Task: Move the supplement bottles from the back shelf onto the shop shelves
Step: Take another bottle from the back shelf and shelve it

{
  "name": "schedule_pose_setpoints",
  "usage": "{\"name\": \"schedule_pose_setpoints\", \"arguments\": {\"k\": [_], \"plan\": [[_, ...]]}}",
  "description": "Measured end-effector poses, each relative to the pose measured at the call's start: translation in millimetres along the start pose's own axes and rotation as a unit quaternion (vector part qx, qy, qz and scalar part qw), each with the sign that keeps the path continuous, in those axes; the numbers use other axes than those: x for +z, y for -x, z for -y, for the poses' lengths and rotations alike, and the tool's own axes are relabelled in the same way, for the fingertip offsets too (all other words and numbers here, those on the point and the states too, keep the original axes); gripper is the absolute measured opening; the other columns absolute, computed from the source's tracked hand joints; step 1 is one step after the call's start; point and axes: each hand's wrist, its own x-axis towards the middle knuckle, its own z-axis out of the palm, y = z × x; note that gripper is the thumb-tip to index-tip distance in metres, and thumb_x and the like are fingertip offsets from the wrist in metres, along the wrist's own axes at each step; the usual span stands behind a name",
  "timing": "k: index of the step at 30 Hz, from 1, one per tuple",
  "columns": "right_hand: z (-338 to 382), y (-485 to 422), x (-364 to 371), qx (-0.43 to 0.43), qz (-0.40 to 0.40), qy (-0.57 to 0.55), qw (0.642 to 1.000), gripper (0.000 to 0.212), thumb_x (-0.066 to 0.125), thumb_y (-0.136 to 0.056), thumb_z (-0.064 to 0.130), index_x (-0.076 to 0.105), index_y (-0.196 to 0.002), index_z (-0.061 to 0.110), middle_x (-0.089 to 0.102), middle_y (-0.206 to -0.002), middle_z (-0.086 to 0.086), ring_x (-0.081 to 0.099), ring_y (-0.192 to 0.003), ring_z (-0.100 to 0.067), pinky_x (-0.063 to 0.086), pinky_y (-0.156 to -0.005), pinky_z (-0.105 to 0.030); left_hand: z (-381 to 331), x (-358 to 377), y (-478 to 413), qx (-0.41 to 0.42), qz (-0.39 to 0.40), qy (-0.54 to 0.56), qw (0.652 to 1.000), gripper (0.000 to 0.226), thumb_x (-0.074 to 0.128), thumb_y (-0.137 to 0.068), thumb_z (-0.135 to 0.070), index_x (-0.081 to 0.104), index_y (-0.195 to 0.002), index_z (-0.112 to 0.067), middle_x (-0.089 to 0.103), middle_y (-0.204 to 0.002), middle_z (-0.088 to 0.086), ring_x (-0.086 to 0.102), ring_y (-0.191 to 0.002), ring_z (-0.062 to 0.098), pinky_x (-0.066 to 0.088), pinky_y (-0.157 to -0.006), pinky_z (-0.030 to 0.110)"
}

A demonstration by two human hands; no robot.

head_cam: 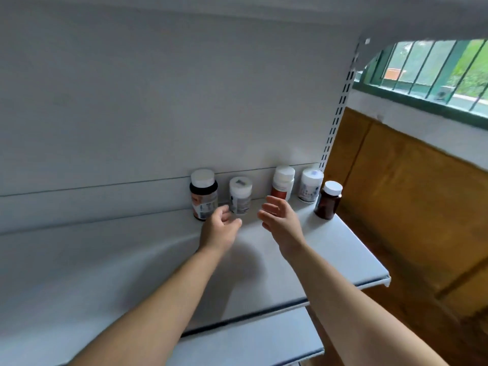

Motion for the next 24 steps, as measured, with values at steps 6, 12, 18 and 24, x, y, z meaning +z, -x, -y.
{"name": "schedule_pose_setpoints", "arguments": {"k": [6,12,18,24], "plan": [[-12,-46,9,0.013,0.040,0.059,0.997,0.054,0.067,-0.077,0.005,0.048,-0.127,0.011,0.058,-0.115,-0.010,0.055,-0.096,-0.020,0.044,-0.077,-0.029,9,13,-29,-0.026,-0.063,-0.067,0.995,0.052,0.065,-0.080,-0.023,0.050,-0.128,-0.009,0.058,-0.128,0.013,0.055,-0.117,0.028,0.043,-0.100,0.037],[-16,-73,15,-0.001,0.093,0.078,0.993,0.067,0.069,-0.058,0.015,0.054,-0.124,0.016,0.068,-0.108,-0.006,0.064,-0.101,-0.019,0.052,-0.088,-0.034,9,33,-46,-0.017,-0.113,-0.055,0.992,0.043,0.063,-0.081,-0.015,0.054,-0.122,-0.013,0.062,-0.122,0.012,0.057,-0.113,0.028,0.045,-0.095,0.034],[-20,-84,16,-0.024,0.139,0.036,0.989,0.052,0.062,-0.073,-0.010,0.056,-0.121,0.009,0.067,-0.108,-0.007,0.063,-0.099,-0.016,0.052,-0.080,-0.022,6,42,-60,0.000,-0.116,-0.051,0.992,0.046,0.064,-0.079,-0.012,0.054,-0.123,-0.018,0.064,-0.119,0.008,0.059,-0.110,0.026,0.045,-0.088,0.029],[-8,-75,8,-0.034,0.155,-0.032,0.987,0.035,0.062,-0.078,-0.008,0.058,-0.100,0.019,0.068,-0.097,-0.005,0.064,-0.090,-0.016,0.050,-0.082,-0.028,-2,33,-45,0.056,-0.138,-0.018,0.989,0.034,0.065,-0.079,-0.009,0.060,-0.112,-0.015,0.065,-0.111,0.004,0.060,-0.103,0.017,0.044,-0.088,0.025]]}}
